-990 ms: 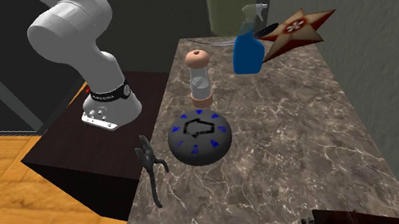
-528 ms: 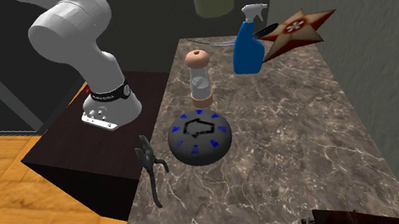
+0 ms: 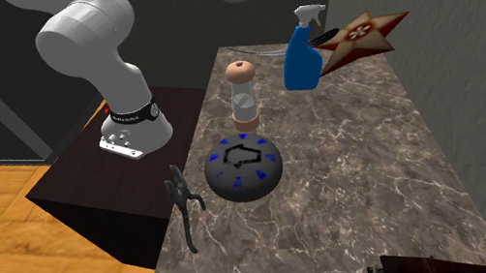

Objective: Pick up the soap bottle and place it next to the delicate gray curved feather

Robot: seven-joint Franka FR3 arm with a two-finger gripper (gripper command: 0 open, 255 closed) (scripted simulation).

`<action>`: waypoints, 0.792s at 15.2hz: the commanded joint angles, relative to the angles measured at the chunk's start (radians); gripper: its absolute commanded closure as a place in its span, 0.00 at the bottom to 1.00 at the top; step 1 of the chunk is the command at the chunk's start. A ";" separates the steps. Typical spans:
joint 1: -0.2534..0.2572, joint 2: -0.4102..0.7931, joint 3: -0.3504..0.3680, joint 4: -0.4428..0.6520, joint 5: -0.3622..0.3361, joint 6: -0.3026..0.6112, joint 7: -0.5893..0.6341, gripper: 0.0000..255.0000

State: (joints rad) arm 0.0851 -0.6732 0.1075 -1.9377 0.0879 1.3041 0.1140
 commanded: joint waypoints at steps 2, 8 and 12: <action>0.014 -0.029 0.059 -0.012 0.040 -0.011 0.071 1.00; 0.037 -0.057 0.181 -0.001 0.124 -0.029 0.216 1.00; 0.048 -0.055 0.267 0.027 0.179 -0.036 0.316 1.00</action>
State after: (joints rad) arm 0.1310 -0.7322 0.3503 -1.9176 0.2518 1.2656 0.4015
